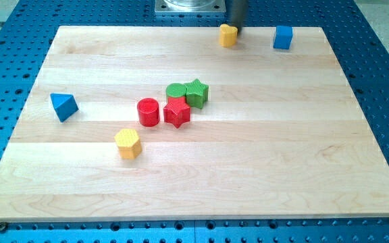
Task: Push the heart into the cube
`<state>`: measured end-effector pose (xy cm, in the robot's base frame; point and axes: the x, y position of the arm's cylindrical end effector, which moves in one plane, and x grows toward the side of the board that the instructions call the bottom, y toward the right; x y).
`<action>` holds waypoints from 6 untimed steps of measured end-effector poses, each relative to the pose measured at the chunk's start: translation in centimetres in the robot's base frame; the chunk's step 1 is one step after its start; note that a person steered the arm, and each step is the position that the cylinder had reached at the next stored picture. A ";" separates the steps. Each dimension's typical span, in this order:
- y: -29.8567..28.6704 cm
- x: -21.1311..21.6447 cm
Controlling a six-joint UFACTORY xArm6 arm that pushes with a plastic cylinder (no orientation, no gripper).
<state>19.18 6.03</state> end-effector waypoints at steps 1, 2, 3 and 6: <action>-4.7 0.9; 2.4 3.1; 2.3 2.4; 6.5 4.9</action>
<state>24.10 12.55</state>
